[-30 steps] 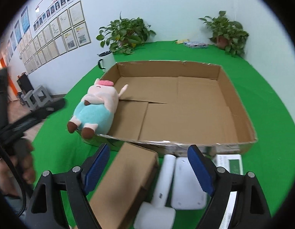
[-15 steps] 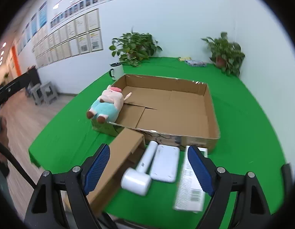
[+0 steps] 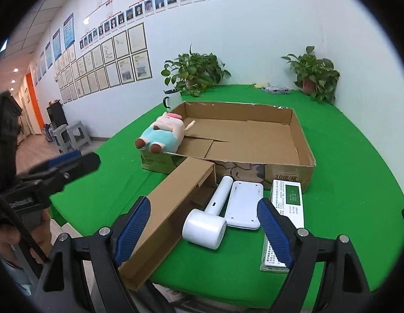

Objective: Organize objects
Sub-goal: 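Grasp the end of the long cardboard insert with the left gripper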

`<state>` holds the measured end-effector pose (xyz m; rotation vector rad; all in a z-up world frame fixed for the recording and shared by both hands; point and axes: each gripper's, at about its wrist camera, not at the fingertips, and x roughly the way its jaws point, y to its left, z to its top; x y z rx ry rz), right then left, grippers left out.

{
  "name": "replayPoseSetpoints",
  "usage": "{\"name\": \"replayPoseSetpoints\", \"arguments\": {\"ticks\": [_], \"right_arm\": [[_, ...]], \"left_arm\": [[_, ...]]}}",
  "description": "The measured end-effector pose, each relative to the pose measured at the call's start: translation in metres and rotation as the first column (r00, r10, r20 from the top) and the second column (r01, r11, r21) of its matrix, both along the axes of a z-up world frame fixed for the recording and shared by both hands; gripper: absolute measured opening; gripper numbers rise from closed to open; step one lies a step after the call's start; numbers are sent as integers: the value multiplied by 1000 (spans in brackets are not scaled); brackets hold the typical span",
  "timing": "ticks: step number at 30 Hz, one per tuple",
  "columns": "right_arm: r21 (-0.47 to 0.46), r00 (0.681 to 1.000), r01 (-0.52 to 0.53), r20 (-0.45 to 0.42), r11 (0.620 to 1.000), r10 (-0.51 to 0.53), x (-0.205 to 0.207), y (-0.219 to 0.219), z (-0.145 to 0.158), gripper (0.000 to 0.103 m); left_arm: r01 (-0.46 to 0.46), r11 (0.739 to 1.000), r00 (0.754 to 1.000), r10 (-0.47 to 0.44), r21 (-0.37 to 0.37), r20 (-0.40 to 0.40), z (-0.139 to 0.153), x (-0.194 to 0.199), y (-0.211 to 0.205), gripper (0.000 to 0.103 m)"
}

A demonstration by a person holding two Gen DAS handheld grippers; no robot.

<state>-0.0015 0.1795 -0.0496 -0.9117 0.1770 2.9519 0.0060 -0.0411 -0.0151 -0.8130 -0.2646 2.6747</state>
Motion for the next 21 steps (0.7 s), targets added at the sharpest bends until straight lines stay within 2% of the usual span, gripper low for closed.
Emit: {"name": "replayPoseSetpoints", "arguments": {"ticks": [5, 9, 13, 15, 17, 19, 21], "right_arm": [[-63, 999, 9, 39, 998, -6, 0, 6, -19, 84], [-144, 994, -57, 85, 988, 70, -2, 0, -38, 84], [-236, 975, -159, 115, 959, 190, -4, -13, -51, 84], [-269, 959, -211, 128, 940, 252, -3, -21, -57, 84], [-244, 942, -257, 152, 935, 299, -2, -31, -65, 84], [-261, 935, -269, 159, 927, 316, -2, -32, -69, 83], [-272, 931, -279, 157, 921, 329, -1, -35, -71, 83]], "left_arm": [[39, 998, 996, -43, 53, 73, -30, -16, 1, 101], [92, 993, 984, -103, 78, 148, -53, -24, 7, 93], [140, 987, 972, -152, 79, 180, -63, -25, 18, 93], [164, 986, 970, -169, 39, 178, -62, -27, 27, 93], [168, 985, 967, -157, -44, 199, -65, -32, 40, 93], [188, 971, 961, -150, -147, 233, -73, -38, 56, 93], [193, 956, 958, -136, -220, 252, -83, -40, 67, 92]]}}
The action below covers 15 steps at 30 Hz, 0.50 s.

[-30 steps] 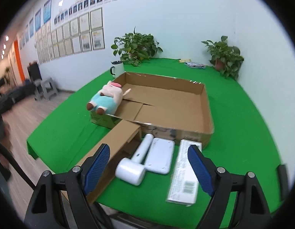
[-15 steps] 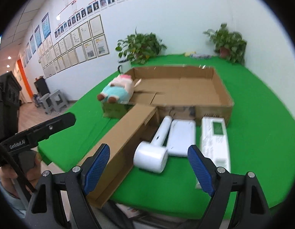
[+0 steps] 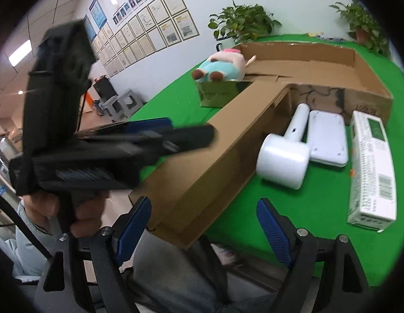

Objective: Organize objects
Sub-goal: 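Grasp the end of the long cardboard insert with the left gripper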

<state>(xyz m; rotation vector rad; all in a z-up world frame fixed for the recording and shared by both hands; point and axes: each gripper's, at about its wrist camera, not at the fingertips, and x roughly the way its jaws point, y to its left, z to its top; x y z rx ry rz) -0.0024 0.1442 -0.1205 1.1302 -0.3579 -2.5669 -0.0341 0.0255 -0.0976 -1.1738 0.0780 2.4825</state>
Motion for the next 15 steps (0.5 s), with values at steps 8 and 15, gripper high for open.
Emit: {"name": "replayPoseSetpoints", "arguments": {"ticks": [8, 15], "right_arm": [[-32, 999, -25, 19, 999, 26, -4, -4, -7, 83], [-90, 1000, -3, 28, 996, 5, -16, 6, -9, 83]], "left_arm": [[-73, 996, 992, 66, 58, 111, -18, -17, -26, 59], [-159, 964, 973, 117, 211, 196, -20, -25, -78, 59]]}}
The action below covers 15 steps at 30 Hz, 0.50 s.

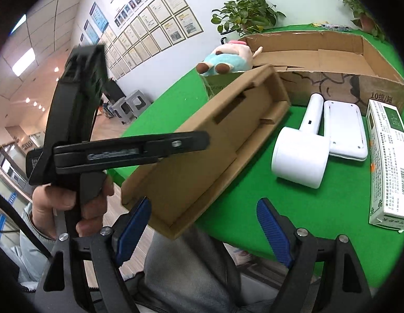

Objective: Organize objects
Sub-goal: 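Grasp the end of the long cardboard insert with the left gripper, then lift the cardboard insert and turn it upright with the left gripper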

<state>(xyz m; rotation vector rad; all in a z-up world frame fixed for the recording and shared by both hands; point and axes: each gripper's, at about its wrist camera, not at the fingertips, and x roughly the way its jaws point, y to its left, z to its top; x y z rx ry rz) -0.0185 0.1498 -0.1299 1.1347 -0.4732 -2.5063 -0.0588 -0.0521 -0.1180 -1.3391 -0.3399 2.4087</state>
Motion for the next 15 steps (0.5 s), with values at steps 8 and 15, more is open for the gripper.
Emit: {"name": "replayPoseSetpoints", "arguments": {"ticks": [8, 15], "right_arm": [[-84, 996, 32, 87, 996, -25, -26, -3, -17, 74], [-169, 981, 20, 191, 985, 13, -41, -19, -41, 25]], "left_arm": [[-47, 978, 998, 39, 201, 44, -13, -2, -41, 58], [-82, 959, 996, 67, 270, 64, -20, 4, -50, 58]]}}
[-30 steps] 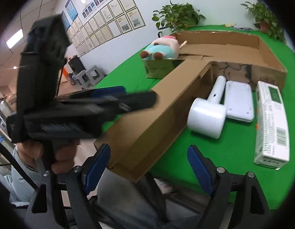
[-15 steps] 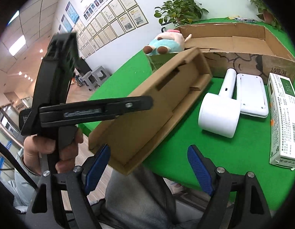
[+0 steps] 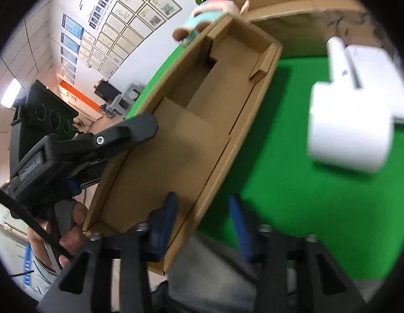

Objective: Organize objects
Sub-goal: 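Lift the cardboard insert and turn it upright with the left gripper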

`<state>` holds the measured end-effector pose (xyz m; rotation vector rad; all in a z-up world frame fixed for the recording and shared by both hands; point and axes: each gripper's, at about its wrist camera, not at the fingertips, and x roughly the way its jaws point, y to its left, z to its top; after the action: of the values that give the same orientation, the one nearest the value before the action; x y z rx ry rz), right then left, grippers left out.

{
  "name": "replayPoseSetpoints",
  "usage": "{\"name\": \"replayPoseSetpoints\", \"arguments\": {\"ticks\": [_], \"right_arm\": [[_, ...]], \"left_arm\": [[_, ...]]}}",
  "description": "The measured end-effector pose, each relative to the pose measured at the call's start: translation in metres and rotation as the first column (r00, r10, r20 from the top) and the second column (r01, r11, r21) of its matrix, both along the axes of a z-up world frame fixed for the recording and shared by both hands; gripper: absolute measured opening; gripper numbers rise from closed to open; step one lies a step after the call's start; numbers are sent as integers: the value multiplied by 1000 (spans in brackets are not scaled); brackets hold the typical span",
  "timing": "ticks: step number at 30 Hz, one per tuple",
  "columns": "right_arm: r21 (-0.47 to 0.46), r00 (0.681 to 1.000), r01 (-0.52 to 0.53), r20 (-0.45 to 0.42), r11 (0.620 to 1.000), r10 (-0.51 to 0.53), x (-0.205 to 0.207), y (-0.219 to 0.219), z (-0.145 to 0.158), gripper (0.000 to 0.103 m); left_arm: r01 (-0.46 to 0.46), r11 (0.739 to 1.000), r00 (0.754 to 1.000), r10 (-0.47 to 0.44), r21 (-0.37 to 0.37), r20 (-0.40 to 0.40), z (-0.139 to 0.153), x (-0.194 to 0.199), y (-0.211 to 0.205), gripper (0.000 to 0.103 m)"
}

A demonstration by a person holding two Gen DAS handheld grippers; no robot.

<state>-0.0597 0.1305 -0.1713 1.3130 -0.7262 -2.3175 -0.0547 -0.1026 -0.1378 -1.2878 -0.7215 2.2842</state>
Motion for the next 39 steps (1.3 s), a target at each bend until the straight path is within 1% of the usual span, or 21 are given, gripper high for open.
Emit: {"name": "replayPoseSetpoints", "arguments": {"ticks": [1, 2, 4, 6, 8, 10, 12, 15, 17, 19, 20, 21, 22, 26, 29, 31, 33, 35, 36, 37, 39], "right_arm": [[17, 1000, 5, 1, 1000, -5, 0, -1, 2, 21], [47, 1000, 18, 7, 999, -19, -1, -2, 2, 12], [56, 1000, 25, 5, 998, -26, 0, -3, 4, 12], [77, 999, 34, -10, 996, -33, 3, -5, 9, 11], [142, 999, 50, -28, 989, -47, 7, -7, 20, 11], [199, 998, 67, -35, 978, -61, 10, -8, 28, 11], [253, 996, 88, -42, 964, -80, 13, -8, 34, 11], [313, 994, 106, -41, 944, -98, 15, -7, 39, 12], [322, 994, 110, -41, 940, -102, 16, -5, 41, 13], [322, 994, 112, -48, 940, -102, 18, -3, 44, 18], [336, 993, 115, -63, 935, -99, 17, -1, 45, 27], [349, 992, 120, -78, 929, -99, 17, -2, 46, 35], [360, 992, 119, -84, 926, -95, 12, -4, 47, 36], [395, 992, 119, -78, 911, -96, -8, -8, 41, 36], [404, 994, 111, -57, 908, -96, -13, -9, 32, 15], [419, 994, 109, -61, 902, -92, 0, -8, 33, 15], [412, 994, 105, -48, 905, -93, 15, -6, 34, 18], [394, 994, 106, -47, 913, -96, 22, -2, 34, 19], [399, 993, 120, -55, 909, -107, 22, 1, 34, 24], [404, 991, 132, -59, 905, -118, 20, 2, 34, 28], [392, 989, 147, -50, 908, -138, 14, 6, 31, 33]], "left_arm": [[0, 1000, 1000, 0, 7, 3, 0, 0, -1, 58], [3, 1000, 1000, -3, 3, 1, 0, 0, 0, 57], [16, 999, 1000, -17, -47, -7, 2, 2, 4, 57], [13, 991, 1000, -15, -135, -18, 4, 4, 11, 56], [-8, 979, 999, -2, -206, -48, 10, 9, 13, 58], [-24, 970, 996, 3, -240, -87, 18, 11, 12, 63], [-28, 963, 994, -2, -267, -110, 23, 14, 12, 64], [8, 963, 995, -34, -270, -91, 21, 14, 22, 64], [30, 961, 996, -52, -277, -73, 15, 14, 29, 64], [51, 961, 997, -67, -272, -49, 8, 11, 33, 59], [55, 961, 997, -68, -271, -42, 4, 11, 33, 56], [61, 961, 997, -73, -271, -34, 2, 8, 35, 49], [66, 959, 997, -77, -276, -31, 0, 6, 37, 41], [77, 947, 996, -90, -313, -27, -2, -2, 48, 27], [85, 940, 995, -97, -330, -22, -1, 6, 53, 25], [122, 937, 991, -131, -328, -4, -2, 17, 59, 26], [143, 933, 988, -155, -332, -10, -2, 28, 62, 26], [133, 924, 989, -149, -358, -17, -1, 31, 65, 34], [111, 919, 991, -131, -378, -27, 0, 29, 66, 46], [92, 918, 993, -116, -387, -37, -1, 28, 65, 54], [50, 916, 996, -73, -397, -43, -1, 20, 60, 59]]}}
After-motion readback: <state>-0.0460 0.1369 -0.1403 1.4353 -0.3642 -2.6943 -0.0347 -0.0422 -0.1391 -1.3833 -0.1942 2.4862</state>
